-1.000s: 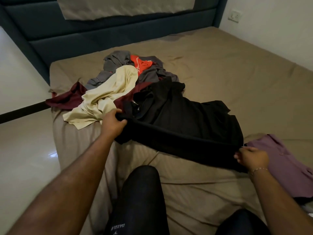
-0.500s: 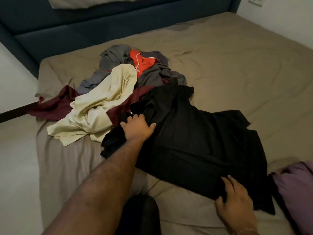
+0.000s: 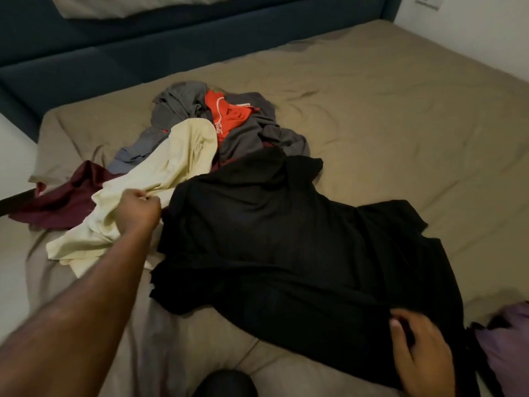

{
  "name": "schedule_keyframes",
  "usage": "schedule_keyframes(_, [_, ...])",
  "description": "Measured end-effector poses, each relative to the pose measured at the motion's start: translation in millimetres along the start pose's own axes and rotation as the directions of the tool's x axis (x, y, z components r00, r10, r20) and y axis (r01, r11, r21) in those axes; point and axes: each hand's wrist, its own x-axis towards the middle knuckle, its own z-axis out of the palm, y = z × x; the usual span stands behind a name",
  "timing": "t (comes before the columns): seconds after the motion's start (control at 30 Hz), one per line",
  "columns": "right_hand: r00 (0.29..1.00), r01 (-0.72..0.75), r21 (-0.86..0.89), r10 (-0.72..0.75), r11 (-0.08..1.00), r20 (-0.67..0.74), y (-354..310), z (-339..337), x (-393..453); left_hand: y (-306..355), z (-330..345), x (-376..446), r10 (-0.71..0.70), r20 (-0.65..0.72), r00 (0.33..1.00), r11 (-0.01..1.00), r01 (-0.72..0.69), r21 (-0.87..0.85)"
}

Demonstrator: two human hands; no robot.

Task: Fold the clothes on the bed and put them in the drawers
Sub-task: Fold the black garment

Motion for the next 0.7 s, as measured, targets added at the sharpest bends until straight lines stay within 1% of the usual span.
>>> schedule_keyframes(0.03, [0.999, 0.025, 0.002, -0.025, 1.000, -0.032, -4, -1, 13, 6, 4, -3, 0.083, -0.059, 0.995, 0.996, -0.080, 0.049])
schedule_keyframes(0.07, [0.997, 0.055, -0.004, -0.055, 0.998, -0.057, -12, 0, 31, 17, 8, -8, 0.236, -0.092, 0.967, 0.969, -0.227, 0.100])
schedule_keyframes(0.1, [0.995, 0.078, -0.014, -0.079, 0.997, -0.068, -18, 0, 50, 31, 20, -21, 0.415, -0.078, 0.906, 0.905, -0.403, 0.134])
schedule_keyframes(0.13, [0.992, 0.099, -0.022, -0.100, 0.995, -0.070, -28, 2, 72, 49, 31, -36, 0.582, -0.021, 0.813, 0.807, -0.574, 0.139])
schedule_keyframes(0.17, [0.991, 0.118, -0.048, -0.121, 0.992, -0.051, -36, 3, 94, 68, 45, -54, 0.720, 0.088, 0.688, 0.680, -0.725, 0.105])
schedule_keyframes(0.2, [0.991, 0.130, -0.100, -0.131, 0.987, -0.005, -43, 4, 114, 89, 60, -75, 0.815, 0.230, 0.532, 0.537, -0.842, 0.045])
schedule_keyframes(0.23, [0.989, 0.147, -0.168, -0.140, 0.975, 0.055, -49, 6, 131, 109, 75, -95, 0.847, 0.391, 0.361, 0.399, -0.917, -0.018])
schedule_keyframes(0.27, [0.980, 0.183, -0.246, -0.158, 0.952, 0.118, -55, 7, 147, 126, 90, -113, 0.815, 0.544, 0.199, 0.279, -0.958, -0.068])
schedule_keyframes(0.3, [0.966, 0.234, -0.317, -0.184, 0.919, 0.180, -59, 10, 159, 141, 106, -129, 0.746, 0.662, 0.075, 0.192, -0.976, -0.106])
schedule_keyframes(0.33, [0.948, 0.293, -0.366, -0.217, 0.883, 0.234, -63, 12, 169, 153, 121, -141, 0.671, 0.742, -0.003, 0.147, -0.980, -0.137])
schedule_keyframes(0.37, [0.928, 0.348, -0.396, -0.251, 0.850, 0.277, -68, 15, 180, 165, 136, -149, 0.613, 0.789, -0.038, 0.134, -0.979, -0.152])
schedule_keyframes(0.4, [0.909, 0.392, -0.416, -0.277, 0.820, 0.311, -72, 19, 188, 174, 149, -153, 0.570, 0.820, -0.040, 0.152, -0.976, -0.153])
schedule_keyframes(0.47, [0.875, 0.463, -0.468, -0.303, 0.753, 0.378, -76, 30, 205, 187, 171, -149, 0.503, 0.864, 0.022, 0.219, -0.970, -0.103])
schedule_keyframes(0.5, [0.864, 0.478, -0.491, -0.289, 0.728, 0.412, -74, 36, 211, 188, 178, -144, 0.456, 0.888, 0.062, 0.225, -0.973, -0.048])
schedule_keyframes(0.57, [0.861, 0.457, -0.531, -0.206, 0.714, 0.465, -65, 46, 215, 187, 186, -130, 0.350, 0.926, 0.140, 0.148, -0.985, 0.093])
schedule_keyframes(0.63, [0.866, 0.447, -0.555, -0.185, 0.701, 0.464, -54, 57, 215, 185, 190, -111, 0.288, 0.937, 0.195, 0.080, -0.981, 0.180])
schedule_keyframes(0.67, [0.868, 0.454, -0.567, -0.197, 0.687, 0.456, -50, 59, 213, 184, 191, -104, 0.289, 0.935, 0.207, 0.073, -0.978, 0.194])
schedule_keyframes(0.7, [0.868, 0.460, -0.575, -0.208, 0.677, 0.450, -48, 63, 213, 186, 192, -97, 0.308, 0.930, 0.200, 0.077, -0.980, 0.185])
